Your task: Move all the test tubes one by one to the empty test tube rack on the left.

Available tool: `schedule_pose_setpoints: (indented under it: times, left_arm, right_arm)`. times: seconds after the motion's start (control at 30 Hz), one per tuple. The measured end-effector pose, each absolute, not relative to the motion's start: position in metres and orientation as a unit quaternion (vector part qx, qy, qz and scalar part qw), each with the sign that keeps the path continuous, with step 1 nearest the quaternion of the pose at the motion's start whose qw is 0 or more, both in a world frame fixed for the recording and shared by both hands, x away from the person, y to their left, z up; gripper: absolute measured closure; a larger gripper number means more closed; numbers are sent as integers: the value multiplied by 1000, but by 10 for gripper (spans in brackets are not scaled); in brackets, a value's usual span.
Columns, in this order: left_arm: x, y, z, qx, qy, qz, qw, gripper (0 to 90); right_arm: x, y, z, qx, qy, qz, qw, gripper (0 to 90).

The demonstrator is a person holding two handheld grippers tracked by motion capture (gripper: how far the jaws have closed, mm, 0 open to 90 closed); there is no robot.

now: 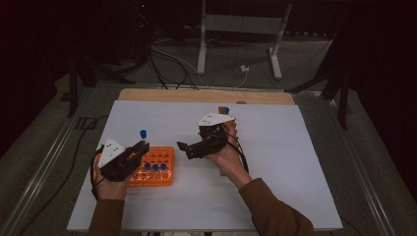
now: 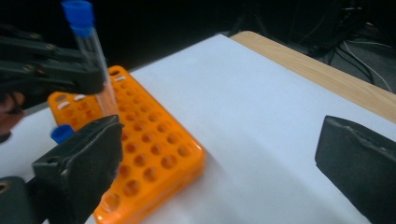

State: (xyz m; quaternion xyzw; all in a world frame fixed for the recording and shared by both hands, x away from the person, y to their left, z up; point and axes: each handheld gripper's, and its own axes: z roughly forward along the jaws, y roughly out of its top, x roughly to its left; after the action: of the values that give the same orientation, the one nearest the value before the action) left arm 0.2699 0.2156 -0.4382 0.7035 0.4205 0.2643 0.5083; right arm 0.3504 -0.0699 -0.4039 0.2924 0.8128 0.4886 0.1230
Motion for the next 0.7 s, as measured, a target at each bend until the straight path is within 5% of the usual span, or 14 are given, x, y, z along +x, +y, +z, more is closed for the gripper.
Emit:
schedule_pose_setpoints:
  times: [0.7]
  left_arm:
    - [245,236,-460,700,440,249,505,784]
  right_arm:
    - [353,-132,-424,340,799,476,138,0]
